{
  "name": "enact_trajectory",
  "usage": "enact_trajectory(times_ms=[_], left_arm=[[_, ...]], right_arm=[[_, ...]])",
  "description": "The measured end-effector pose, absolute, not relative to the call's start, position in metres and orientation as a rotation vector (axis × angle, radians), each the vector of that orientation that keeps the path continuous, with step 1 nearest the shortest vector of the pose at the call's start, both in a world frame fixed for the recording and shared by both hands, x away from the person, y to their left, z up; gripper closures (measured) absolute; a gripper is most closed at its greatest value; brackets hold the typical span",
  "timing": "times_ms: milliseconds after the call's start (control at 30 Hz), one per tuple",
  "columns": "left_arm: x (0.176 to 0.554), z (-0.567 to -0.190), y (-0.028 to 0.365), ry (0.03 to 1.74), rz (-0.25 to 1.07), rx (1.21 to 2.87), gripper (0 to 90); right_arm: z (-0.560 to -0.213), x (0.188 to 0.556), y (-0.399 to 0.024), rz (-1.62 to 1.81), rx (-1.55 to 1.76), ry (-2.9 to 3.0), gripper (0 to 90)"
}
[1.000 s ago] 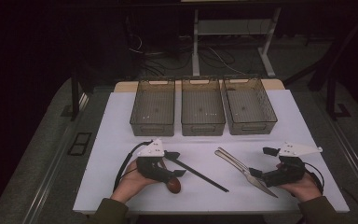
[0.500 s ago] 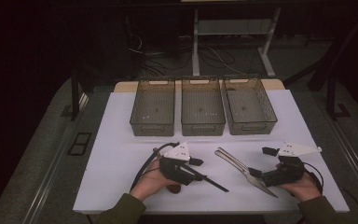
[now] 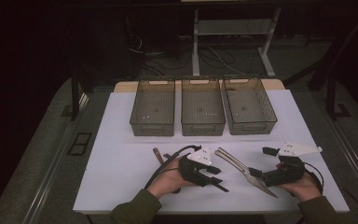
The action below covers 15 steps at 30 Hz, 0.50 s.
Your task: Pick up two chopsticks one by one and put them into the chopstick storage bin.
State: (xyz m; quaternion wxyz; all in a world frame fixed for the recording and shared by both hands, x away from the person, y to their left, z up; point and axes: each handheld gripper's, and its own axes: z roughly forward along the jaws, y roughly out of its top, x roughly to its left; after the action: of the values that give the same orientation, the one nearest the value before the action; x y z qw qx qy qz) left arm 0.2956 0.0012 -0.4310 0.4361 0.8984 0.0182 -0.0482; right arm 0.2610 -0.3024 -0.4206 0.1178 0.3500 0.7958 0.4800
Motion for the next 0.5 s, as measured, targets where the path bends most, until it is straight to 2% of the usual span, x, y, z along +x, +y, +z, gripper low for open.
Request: enact_trajectory(times_ms=[133,500], left_arm=[[0.294,-0.436,-0.01,-0.003,-0.13,2.27,67.1],[0.286,-0.446,-0.029,-0.079,-0.135,2.334,72.0]], right_arm=[[-0.421,0.261,-0.302,1.404,1.023,2.329,0.9],[-0.421,0.261,-0.303,1.399,1.019,2.336,0.9]])
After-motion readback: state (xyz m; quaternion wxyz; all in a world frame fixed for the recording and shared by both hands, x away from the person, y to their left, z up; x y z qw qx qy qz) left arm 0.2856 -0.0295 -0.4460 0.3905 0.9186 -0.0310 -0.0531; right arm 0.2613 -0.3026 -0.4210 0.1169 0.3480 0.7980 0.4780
